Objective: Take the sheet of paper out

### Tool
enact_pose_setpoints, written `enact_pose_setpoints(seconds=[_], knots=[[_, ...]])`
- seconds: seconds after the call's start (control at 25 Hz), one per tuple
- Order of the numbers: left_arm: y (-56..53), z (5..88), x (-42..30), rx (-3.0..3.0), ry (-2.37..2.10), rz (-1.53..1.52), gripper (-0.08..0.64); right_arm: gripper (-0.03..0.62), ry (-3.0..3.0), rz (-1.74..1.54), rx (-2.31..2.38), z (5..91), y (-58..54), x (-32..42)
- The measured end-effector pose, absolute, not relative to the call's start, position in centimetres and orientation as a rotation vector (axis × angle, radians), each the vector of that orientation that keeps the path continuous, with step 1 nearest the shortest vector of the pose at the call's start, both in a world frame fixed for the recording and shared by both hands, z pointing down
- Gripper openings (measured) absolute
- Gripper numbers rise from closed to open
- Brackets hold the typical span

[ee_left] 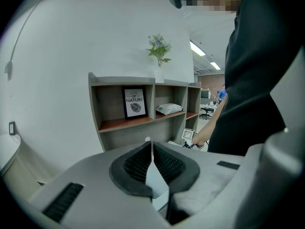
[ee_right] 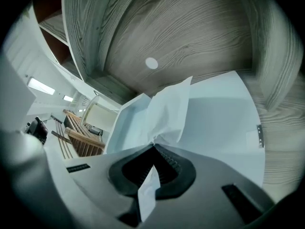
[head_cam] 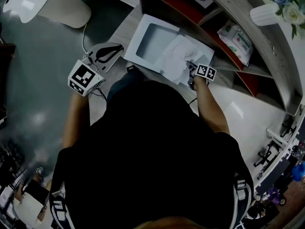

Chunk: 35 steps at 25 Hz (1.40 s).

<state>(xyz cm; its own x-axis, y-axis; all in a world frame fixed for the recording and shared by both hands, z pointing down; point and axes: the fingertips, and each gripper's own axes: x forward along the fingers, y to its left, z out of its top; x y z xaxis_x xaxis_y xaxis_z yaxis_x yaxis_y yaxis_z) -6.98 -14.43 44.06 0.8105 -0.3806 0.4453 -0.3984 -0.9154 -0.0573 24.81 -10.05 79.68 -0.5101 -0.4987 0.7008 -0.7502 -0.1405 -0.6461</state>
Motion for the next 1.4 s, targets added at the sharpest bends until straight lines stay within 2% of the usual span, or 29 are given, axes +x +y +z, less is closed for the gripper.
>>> enact_pose_setpoints(seconds=[1.4], knots=[[-12.2, 43.1, -1.1, 3.034, -0.489, 0.696, 0.029, 0.015, -2.062, 1.742, 1.678, 71.4, -7.2, 32.5]])
